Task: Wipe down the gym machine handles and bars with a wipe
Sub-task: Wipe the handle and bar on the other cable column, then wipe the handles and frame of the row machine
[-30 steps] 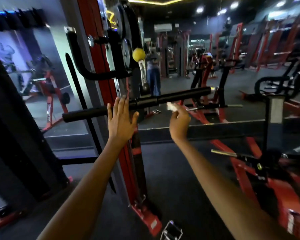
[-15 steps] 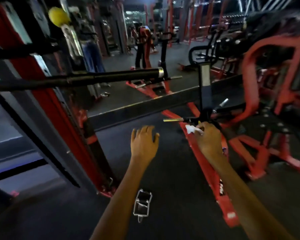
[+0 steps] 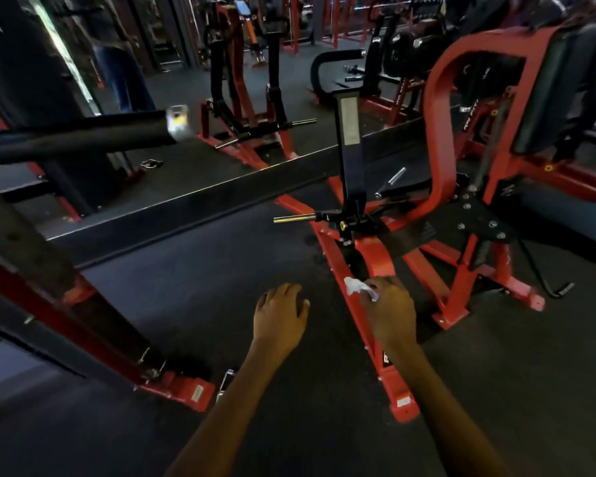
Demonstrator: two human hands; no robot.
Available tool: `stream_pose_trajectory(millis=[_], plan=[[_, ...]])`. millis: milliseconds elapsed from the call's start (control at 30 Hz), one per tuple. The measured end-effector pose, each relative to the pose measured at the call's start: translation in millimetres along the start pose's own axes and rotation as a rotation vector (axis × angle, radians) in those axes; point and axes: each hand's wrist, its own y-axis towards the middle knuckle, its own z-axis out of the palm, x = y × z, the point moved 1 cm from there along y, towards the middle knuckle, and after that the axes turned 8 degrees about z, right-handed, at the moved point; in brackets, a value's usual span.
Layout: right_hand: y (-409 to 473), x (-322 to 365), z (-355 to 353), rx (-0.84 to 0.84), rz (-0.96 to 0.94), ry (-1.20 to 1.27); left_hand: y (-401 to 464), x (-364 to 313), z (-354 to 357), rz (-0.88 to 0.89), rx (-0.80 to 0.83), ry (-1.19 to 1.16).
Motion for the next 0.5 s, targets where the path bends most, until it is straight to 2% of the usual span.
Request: stream_pose_trajectory(millis=[267, 500], plan=[[127, -26, 8, 0.072, 0.023, 0.053, 111, -34, 24, -0.067, 0.019, -0.006], [258, -14, 58, 0.136, 0.025, 0.172, 245, -32, 34, -0.071, 0.048, 0.025]])
